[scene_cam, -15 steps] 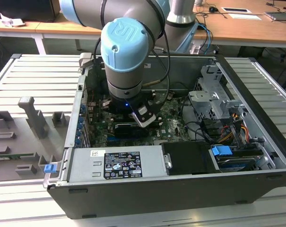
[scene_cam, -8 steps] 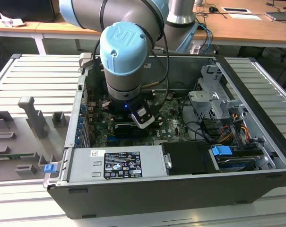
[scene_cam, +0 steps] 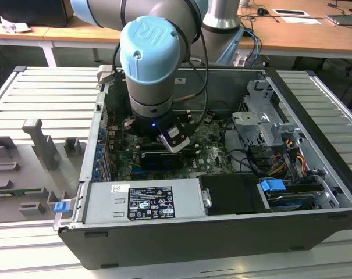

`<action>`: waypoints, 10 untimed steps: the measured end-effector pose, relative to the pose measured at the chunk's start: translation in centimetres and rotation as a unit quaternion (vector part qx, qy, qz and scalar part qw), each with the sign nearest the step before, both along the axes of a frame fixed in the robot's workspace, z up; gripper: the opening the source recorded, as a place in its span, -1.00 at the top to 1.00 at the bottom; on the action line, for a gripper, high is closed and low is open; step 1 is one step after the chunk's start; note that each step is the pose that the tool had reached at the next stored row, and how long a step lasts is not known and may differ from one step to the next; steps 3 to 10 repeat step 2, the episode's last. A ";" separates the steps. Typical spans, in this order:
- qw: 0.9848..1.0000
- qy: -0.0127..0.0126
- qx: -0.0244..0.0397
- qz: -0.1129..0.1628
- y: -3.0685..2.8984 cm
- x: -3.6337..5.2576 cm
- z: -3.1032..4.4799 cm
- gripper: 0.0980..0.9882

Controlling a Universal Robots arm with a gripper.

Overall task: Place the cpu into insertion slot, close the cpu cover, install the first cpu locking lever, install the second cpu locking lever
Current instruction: 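Install the second cpu locking lever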

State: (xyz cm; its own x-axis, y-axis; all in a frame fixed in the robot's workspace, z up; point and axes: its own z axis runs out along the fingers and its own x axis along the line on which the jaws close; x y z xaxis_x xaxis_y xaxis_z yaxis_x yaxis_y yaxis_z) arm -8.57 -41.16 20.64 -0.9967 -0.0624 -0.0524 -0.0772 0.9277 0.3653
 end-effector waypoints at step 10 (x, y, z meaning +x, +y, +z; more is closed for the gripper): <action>1.000 0.000 0.000 0.000 0.00 0.00 0.50 0.98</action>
